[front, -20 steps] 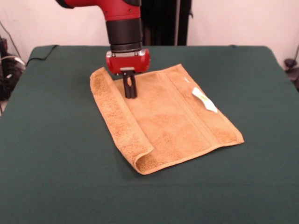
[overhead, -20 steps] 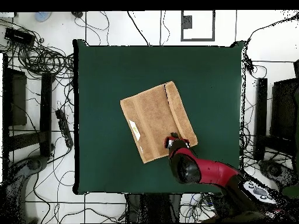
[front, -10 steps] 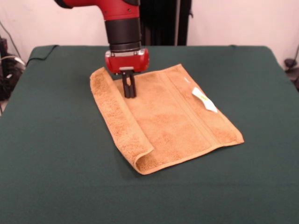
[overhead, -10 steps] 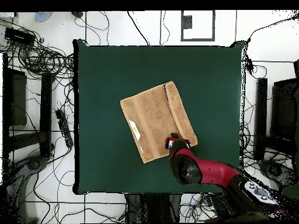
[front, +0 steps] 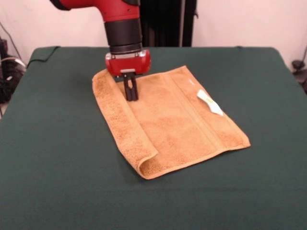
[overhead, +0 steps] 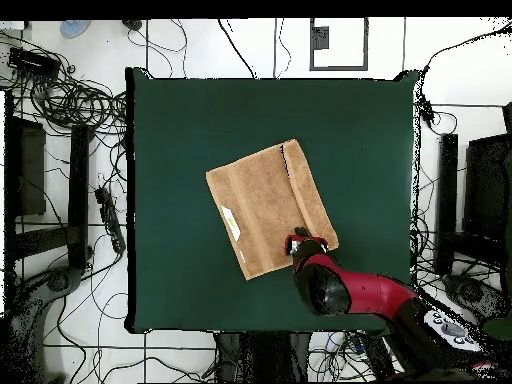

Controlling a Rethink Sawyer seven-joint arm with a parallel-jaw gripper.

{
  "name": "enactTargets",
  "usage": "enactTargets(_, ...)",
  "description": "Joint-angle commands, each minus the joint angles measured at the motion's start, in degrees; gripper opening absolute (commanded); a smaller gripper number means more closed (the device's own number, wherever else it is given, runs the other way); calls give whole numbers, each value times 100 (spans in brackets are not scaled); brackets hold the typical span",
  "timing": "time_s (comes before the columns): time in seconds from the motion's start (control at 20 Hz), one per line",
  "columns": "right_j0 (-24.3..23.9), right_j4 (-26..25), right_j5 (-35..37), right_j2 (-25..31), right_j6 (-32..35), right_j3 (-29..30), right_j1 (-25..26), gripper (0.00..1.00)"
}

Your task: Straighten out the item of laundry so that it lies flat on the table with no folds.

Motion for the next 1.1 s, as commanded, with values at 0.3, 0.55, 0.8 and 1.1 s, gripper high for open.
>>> enactTargets(0.3, -213, -471, 1073, 878, -190, -802, 58, 0)
enactTargets(0.55, -375, -633, 1377, 1080, -384, -823, 31, 0)
enactTargets(0.8, -641, -746, 1741, 1349, -627, -839, -21, 0)
enactTargets(1.1, -924, -921, 2086, 1626, -784, -801, -146, 0)
